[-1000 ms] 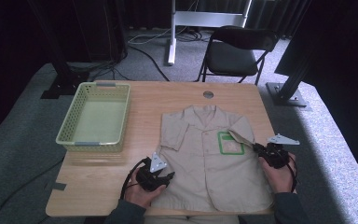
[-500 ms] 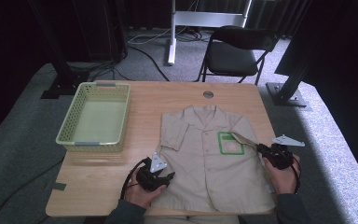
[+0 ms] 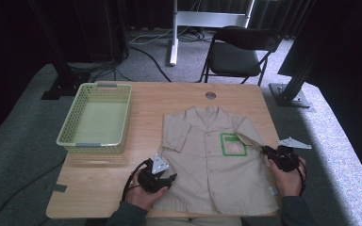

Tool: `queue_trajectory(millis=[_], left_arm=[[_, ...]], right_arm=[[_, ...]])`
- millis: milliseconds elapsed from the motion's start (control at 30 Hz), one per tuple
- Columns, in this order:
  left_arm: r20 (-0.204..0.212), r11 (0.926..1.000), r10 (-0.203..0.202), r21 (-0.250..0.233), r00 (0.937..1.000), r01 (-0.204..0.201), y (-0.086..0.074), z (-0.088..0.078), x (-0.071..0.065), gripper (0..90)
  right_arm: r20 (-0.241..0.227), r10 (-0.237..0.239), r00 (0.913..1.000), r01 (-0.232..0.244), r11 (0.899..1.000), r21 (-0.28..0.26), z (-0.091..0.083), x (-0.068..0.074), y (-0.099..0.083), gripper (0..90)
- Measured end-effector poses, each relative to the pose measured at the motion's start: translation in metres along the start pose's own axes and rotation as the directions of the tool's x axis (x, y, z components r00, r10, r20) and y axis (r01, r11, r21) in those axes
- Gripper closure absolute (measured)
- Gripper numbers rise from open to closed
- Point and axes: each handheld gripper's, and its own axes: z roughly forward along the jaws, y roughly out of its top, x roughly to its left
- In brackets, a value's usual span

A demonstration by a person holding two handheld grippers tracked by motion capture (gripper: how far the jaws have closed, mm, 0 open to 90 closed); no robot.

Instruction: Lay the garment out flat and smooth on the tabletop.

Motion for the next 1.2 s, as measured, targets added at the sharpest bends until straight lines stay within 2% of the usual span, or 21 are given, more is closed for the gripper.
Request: queue_trajectory(millis=[367, 1200], left_arm=[[0.0, 1.0, 0.001, 0.0, 1.0, -0.001, 0.0, 0.0, 0.0, 49.4], [-0.001, 1.0, 0.0, 0.0, 1.0, 0.0, 0.0, 0.0, 0.0, 49.4]], right_arm=[[0.01, 0.037, 0.9993, -0.037, 0.999, -0.008, -0.001, -0.008, -0.005, 81.6], [0.032, 0.051, 0.9982, -0.051, 0.999, -0.008, -0.004, -0.016, -0.008, 80.8]])
